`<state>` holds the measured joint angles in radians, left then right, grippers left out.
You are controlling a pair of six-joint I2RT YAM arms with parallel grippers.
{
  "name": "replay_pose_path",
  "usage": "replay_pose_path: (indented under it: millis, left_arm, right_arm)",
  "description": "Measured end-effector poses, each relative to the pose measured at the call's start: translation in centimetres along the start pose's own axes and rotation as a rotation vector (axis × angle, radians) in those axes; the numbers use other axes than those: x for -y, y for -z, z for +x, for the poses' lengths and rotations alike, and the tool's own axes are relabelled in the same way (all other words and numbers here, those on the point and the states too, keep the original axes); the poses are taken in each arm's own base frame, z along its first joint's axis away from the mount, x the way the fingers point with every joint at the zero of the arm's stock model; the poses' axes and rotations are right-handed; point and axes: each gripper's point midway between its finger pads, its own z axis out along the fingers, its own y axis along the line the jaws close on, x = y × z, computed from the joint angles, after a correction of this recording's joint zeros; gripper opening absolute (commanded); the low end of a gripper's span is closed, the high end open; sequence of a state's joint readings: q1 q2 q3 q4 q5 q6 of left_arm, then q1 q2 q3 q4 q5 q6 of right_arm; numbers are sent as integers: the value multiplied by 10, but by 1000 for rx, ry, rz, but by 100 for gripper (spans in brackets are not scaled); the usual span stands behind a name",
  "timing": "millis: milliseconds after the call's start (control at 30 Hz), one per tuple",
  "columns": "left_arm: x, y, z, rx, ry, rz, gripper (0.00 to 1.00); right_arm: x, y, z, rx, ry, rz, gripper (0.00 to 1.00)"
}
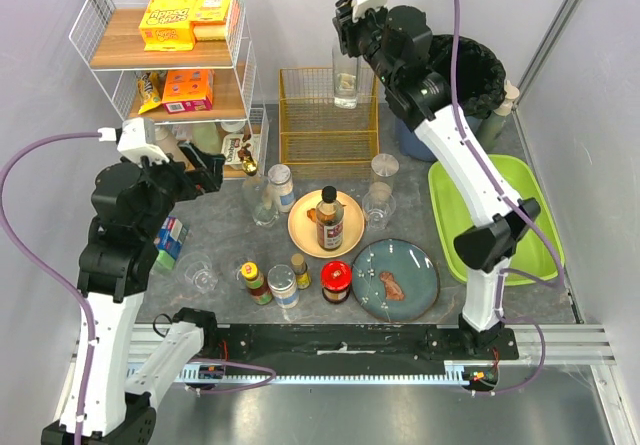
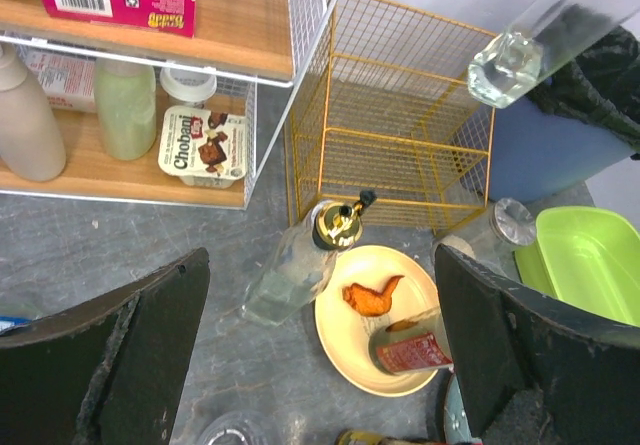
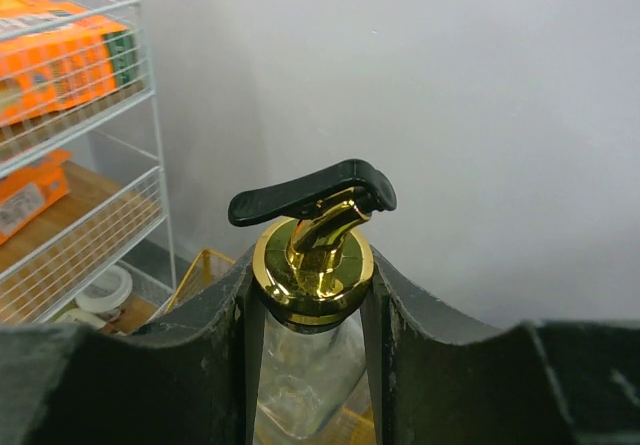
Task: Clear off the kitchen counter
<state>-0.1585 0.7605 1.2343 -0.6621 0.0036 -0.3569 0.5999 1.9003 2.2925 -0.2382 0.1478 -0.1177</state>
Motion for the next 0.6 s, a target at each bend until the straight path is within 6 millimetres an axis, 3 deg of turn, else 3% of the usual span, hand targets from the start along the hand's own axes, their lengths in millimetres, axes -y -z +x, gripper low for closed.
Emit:
replay_pose_path:
  millis: [167,333,433,600]
  left_arm:
    - [4,-14,-6,13,-2,14,99]
    - [8,-25,-12,33,-16,37,99]
    - [9,-30,-14,52,-24,48,99]
    - [10,-40,-16,75,-31,56,99]
  right_arm:
    - [39,-42,37,27,-53,12,0]
    - [66,-68,65,64,-92,22,0]
    - [71,-77,74,87,-99,17,0]
    - [63,-85,69,150,-100,-20,0]
